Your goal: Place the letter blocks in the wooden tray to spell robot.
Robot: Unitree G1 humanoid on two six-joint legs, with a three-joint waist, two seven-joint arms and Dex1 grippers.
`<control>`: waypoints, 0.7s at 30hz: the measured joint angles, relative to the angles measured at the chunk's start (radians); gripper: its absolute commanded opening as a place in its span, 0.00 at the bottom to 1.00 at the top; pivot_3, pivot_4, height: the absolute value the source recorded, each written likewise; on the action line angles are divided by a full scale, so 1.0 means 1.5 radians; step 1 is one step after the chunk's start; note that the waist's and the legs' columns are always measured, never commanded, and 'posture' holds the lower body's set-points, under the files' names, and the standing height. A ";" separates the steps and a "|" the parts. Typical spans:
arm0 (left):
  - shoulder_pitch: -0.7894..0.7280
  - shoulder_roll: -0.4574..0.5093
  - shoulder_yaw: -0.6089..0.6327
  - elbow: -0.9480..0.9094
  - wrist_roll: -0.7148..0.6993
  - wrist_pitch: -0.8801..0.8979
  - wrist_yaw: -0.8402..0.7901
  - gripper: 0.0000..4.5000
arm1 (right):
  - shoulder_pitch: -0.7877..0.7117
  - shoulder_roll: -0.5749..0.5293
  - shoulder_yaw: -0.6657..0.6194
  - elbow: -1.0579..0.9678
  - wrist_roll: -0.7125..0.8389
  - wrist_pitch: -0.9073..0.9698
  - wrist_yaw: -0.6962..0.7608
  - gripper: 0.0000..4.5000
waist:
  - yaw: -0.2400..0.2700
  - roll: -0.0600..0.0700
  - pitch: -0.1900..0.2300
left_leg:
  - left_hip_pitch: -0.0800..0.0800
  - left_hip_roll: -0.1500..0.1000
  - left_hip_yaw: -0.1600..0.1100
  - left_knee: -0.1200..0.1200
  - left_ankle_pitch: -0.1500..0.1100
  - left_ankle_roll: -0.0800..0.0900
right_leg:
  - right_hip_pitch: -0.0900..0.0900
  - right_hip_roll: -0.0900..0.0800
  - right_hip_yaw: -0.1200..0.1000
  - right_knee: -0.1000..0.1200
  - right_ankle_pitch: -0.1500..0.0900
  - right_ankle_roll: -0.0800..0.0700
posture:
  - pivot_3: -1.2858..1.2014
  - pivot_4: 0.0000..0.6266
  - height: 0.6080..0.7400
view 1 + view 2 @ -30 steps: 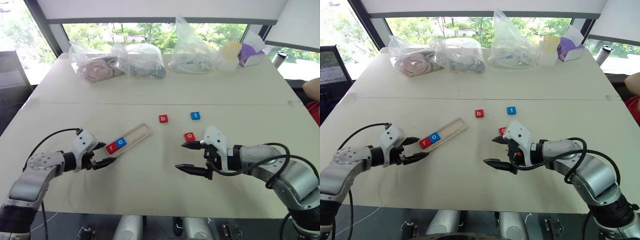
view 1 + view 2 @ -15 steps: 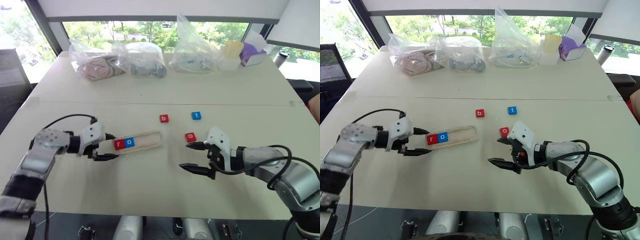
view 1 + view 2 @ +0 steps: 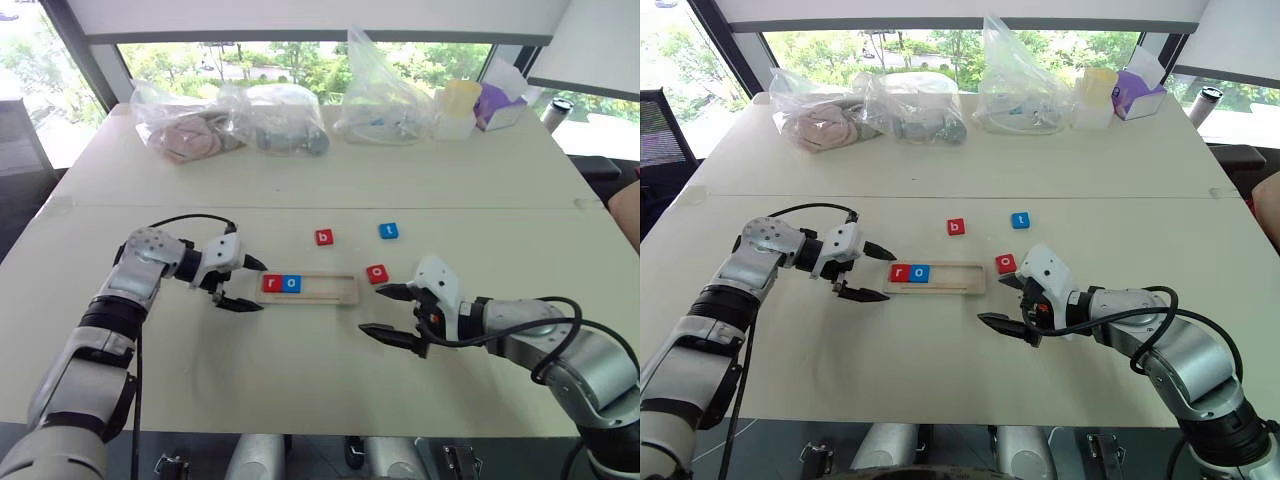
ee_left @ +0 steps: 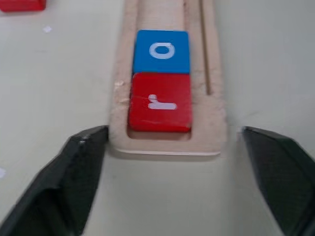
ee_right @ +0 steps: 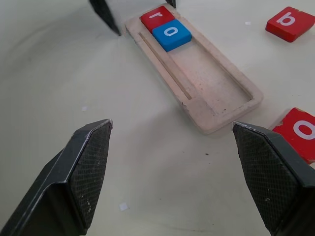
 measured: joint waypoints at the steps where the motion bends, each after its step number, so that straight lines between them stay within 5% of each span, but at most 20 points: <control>1: 0.000 0.000 0.001 0.002 0.002 -0.003 0.004 0.99 | 0.000 0.000 0.000 0.000 0.000 0.000 0.000 0.89 | 0.000 0.000 0.000 | 0.000 0.000 0.000 0.000 0.000 0.000 | 0.000 0.000 0.000 0.000 0.000 0.000 | 0.52 0.24 1.00; 6: 0.010 0.008 0.005 -0.010 0.008 -0.008 0.021 0.99 | -0.026 0.019 0.000 0.010 0.000 0.000 -0.011 0.89 | -0.003 0.000 0.000 | 0.001 0.000 0.000 0.000 0.000 0.000 | 0.001 0.000 0.000 0.000 0.000 0.000 | 0.52 0.24 1.00; 12: 0.052 0.083 0.031 -0.095 0.003 0.078 0.026 0.99 | -0.207 0.151 0.028 0.149 -0.060 -0.001 -0.106 0.89 | -0.020 -0.002 0.000 | 0.003 0.004 0.000 0.000 0.000 0.000 | 0.001 0.005 0.002 0.001 0.002 -0.003 | 0.52 0.24 1.00; 16: 0.103 0.145 0.074 -0.160 -0.019 0.153 0.032 0.99 | -0.351 0.315 0.076 0.349 -0.133 0.033 -0.215 0.89 | -0.030 -0.002 0.000 | 0.003 0.008 0.000 -0.002 0.000 0.000 | -0.001 0.009 0.002 0.003 0.004 -0.006 | 0.52 0.24 1.00; 21: 0.169 0.182 0.193 -0.296 -0.092 0.303 0.107 0.99 | -0.413 0.436 0.084 0.534 -0.202 0.042 -0.321 0.89 | -0.026 -0.002 0.000 | -0.002 0.009 0.000 -0.002 0.000 0.000 | -0.007 0.009 0.002 0.005 0.004 -0.007 | 0.52 0.24 1.00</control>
